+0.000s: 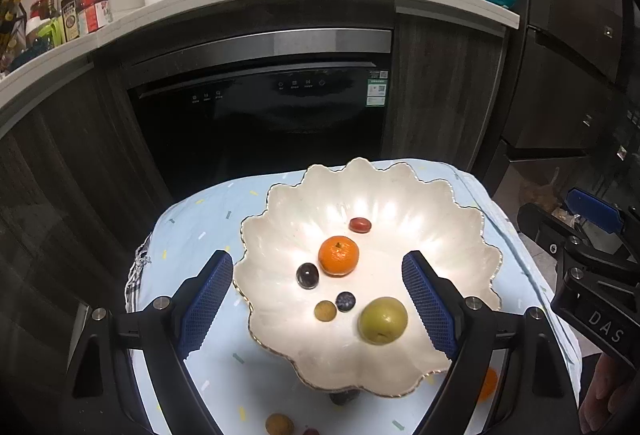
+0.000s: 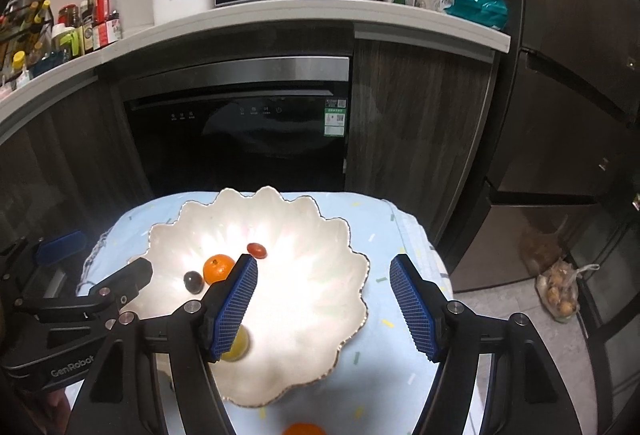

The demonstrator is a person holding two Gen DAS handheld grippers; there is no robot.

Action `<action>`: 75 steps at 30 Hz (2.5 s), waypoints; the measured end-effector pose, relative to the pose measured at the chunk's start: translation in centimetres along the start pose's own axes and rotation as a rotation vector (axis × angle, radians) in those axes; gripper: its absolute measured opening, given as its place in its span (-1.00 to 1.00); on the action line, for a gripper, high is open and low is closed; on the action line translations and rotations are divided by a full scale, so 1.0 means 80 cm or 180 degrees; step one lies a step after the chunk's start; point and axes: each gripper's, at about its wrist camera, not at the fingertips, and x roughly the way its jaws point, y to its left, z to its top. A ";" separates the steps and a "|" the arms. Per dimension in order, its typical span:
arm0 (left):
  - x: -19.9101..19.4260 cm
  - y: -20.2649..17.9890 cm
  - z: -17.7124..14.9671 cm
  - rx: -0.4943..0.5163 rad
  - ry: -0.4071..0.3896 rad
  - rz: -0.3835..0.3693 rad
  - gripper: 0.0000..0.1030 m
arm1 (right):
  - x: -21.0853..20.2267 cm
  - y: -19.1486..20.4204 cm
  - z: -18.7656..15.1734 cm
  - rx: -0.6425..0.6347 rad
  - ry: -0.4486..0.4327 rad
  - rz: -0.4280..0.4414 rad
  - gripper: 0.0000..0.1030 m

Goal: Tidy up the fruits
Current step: 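Withdraw both open tools from the bowl back over the table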

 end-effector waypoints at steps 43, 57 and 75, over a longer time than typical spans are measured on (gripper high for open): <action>-0.089 -0.024 -0.091 0.0103 -0.0118 -0.0081 0.70 | -0.088 -0.019 -0.088 0.0115 -0.0002 -0.0185 0.36; -0.077 -0.018 -0.138 0.0042 0.0012 -0.0089 0.70 | -0.083 -0.014 -0.126 0.0105 0.0095 -0.0186 0.36; -0.030 -0.001 -0.189 -0.0122 0.0135 0.0069 0.70 | -0.044 0.003 -0.173 -0.0055 0.0248 -0.0217 0.36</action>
